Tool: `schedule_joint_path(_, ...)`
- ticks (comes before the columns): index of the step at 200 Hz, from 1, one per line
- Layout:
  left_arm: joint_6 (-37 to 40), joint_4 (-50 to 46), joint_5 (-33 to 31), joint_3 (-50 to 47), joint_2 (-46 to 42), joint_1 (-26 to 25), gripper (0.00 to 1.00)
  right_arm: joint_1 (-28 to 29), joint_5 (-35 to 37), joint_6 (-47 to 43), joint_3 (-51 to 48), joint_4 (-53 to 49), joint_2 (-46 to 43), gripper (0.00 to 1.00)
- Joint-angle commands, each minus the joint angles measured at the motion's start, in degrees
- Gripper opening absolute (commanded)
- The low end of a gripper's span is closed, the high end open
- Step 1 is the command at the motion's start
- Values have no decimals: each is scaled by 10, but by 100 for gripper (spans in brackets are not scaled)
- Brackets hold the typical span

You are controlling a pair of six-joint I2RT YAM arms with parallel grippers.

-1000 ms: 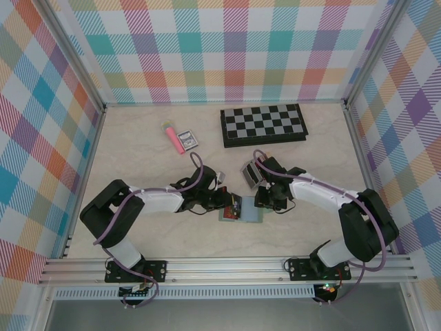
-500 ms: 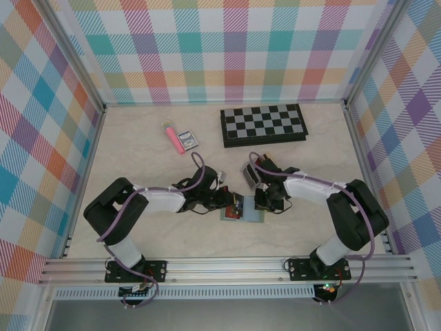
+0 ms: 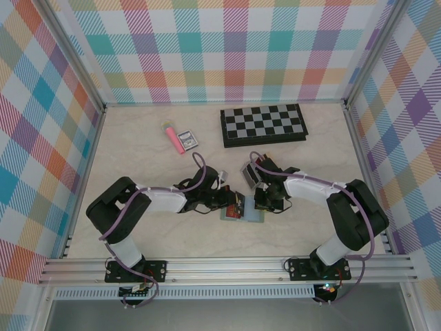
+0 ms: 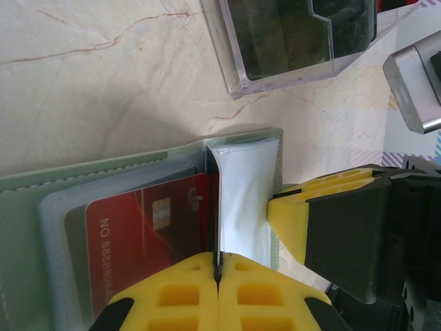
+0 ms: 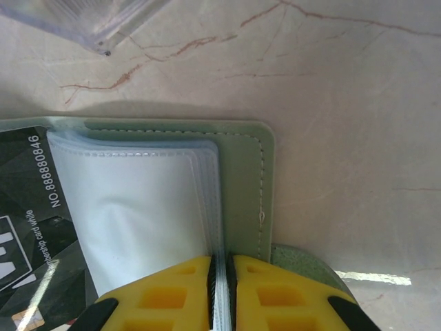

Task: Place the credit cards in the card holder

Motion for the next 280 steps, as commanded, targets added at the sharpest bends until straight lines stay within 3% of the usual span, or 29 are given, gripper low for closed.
schedule_joint_path(1,-14,37,16,-17,10,-20,0,2,8,10,-22,17,30,16)
schedule_joint_path(109,-25,50,-19,-43,-41,-20,0,1,31,15,-22,1,8,16)
schedule_joint_path(280,-22,54,-4,-16,40,-35,0,2,35,16,-21,-11,6,18)
